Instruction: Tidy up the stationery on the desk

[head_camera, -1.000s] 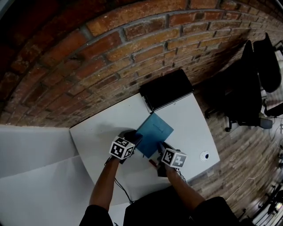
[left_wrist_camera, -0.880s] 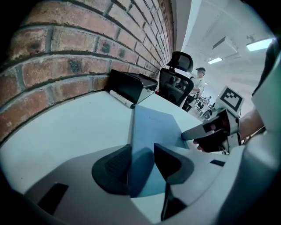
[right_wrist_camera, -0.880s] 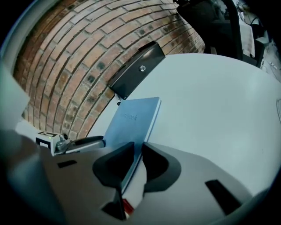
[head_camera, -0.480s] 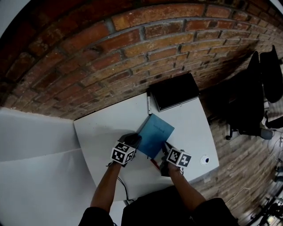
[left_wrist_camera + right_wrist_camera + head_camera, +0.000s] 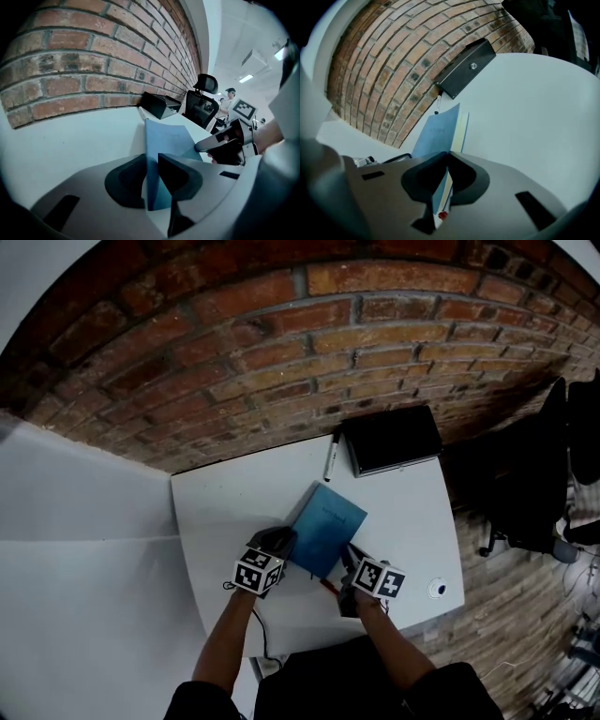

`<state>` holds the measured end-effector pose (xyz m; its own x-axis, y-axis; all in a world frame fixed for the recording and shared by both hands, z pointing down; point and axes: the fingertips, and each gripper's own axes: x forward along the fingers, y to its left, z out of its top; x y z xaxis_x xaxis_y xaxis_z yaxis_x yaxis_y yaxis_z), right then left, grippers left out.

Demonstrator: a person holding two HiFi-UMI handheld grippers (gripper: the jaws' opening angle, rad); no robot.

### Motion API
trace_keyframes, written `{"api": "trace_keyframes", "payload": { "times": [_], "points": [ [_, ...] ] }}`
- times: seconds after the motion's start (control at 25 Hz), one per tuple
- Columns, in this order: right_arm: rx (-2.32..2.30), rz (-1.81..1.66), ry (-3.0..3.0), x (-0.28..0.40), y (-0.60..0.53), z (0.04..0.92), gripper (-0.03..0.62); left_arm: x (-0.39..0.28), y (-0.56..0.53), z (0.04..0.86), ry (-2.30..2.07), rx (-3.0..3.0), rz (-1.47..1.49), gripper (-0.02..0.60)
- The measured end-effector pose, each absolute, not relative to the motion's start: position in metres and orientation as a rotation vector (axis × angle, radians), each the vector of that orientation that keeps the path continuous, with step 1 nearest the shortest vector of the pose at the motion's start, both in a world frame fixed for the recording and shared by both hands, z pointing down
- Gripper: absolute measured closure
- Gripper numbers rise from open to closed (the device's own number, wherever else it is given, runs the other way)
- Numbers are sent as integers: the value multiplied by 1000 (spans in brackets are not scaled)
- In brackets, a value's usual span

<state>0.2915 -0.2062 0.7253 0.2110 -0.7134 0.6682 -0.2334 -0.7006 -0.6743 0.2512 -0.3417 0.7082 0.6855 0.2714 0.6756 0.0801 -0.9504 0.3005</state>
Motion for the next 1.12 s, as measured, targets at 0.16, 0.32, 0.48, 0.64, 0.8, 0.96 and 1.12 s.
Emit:
{"api": "trace_keyframes", "payload": {
  "times": [0.16,0.32,0.48,0.64,0.8,0.96,1.12],
  "points": [
    [-2053,-1512,947,281,-224,722,560,234,-358,705,188,2647,1091,497],
    [-2042,-1539,1024,271,-242,720,560,212,-371,704,108,2635,1084,497],
    [-2041,-1566,1111,256,-256,718,560,187,-379,704,23,2620,1065,497],
    [-2037,-1596,1195,236,-266,716,560,160,-385,703,-59,2604,1049,497],
    [-2027,-1625,1273,215,-274,716,560,131,-387,705,-136,2582,1038,497],
    [-2008,-1660,1347,194,-279,718,560,102,-387,707,-217,2553,1023,497],
    [-1981,-1693,1430,171,-287,719,560,72,-388,708,-302,2521,1002,497]
  ]
}}
